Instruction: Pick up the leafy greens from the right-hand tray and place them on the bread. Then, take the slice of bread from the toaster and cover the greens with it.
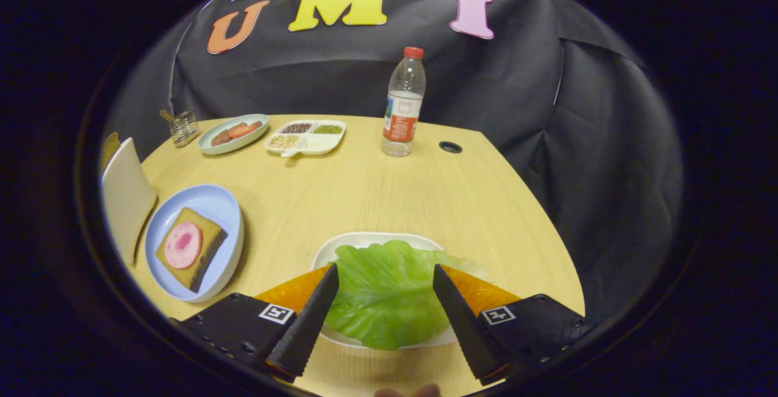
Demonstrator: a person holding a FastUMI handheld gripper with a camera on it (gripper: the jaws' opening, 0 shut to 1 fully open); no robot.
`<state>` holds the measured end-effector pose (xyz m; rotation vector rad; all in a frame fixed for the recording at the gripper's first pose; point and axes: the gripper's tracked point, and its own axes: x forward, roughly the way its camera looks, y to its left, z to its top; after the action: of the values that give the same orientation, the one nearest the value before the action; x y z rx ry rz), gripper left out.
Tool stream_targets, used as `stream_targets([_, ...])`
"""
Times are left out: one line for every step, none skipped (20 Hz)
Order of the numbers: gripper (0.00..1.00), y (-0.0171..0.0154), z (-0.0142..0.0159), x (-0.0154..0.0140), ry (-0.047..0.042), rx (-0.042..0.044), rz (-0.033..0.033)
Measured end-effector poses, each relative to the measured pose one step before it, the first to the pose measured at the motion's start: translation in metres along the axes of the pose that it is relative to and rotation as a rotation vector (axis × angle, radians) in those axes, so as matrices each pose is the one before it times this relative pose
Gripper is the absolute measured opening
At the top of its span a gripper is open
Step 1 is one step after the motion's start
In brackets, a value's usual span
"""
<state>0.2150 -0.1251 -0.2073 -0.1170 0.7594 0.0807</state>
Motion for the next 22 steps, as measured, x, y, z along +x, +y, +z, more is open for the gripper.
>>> stream_targets([0.96, -0.00035, -0.00527, 0.00352, 0.02197, 0.00429, -0.00017])
stream_targets([0.96, 0.00157, -0.00606, 0.00429, 0.02835, 0.01003, 0.0154])
stream_targets([0.96, 0.00084, 0.00059, -0.00005, -0.00882, 0.02708, 0.01982])
stream_targets([0.96, -0.00056, -0.00326, 0.00053, 0.01037, 0.02783, 0.01985])
stream_targets([0.96, -0.00022, -0.00135, 0.00118, -0.00161, 0.02799, 0.02177])
stream_targets([0.97, -0.00217, 0.00197, 0.00154, -0.01141, 0.00295, 0.00877])
stream_targets([0.97, -0.00266, -0.00087, 0.00339, 0.00024, -0.00583, -0.00145])
stream_targets([0.91, -0.00425, 0.00113, 0.0003, -0.00078, -0.00683, -0.02027])
stream_targets([0.84, 0.0003, 0.00004, 0.00179, -0.00635, 0.00737, 0.00766])
stream_targets([0.63, 0.00025, 0.0006, 0.00021, -0.00185, 0.01386, 0.00082])
stream_targets([0.41, 0.00219, -0.00005, -0.00057, -0.00419, -0.01206, 0.00635])
stream_targets([0.21, 0.00343, 0.00032, -0.00178, -0.00771, 0.01224, 0.01785])
stream_targets([0.01, -0.00061, 0.0018, 0.00082, -0.00724, 0.01694, -0.00252])
stream_targets([0.01, 0.00084, -0.0008, 0.00244, 0.00894, -0.00279, 0.00045])
stream_targets([0.01, -0.00086, 0.00309, -0.00156, -0.00261, 0.00556, -0.00296])
stream_targets([0.01, 0.00012, 0.00169, -0.00169, -0.00275, 0.00404, -0.00546])
stream_targets([0.01, 0.00065, 0.00362, -0.00336, -0.01017, 0.01093, 0.00089])
stream_targets([0.01, 0.00134, 0.00546, -0.0048, -0.01466, 0.00792, 0.00143])
stream_targets([0.01, 0.00105, 0.00562, -0.00581, -0.01831, 0.00331, 0.0011])
stream_targets([0.01, 0.00111, 0.00664, -0.0065, -0.02075, 0.00694, -0.00028])
stream_targets([0.01, 0.00162, 0.00605, -0.00657, -0.0129, 0.01052, 0.0052])
stream_targets([0.01, 0.00276, 0.00494, -0.00581, -0.01166, 0.00921, 0.00806])
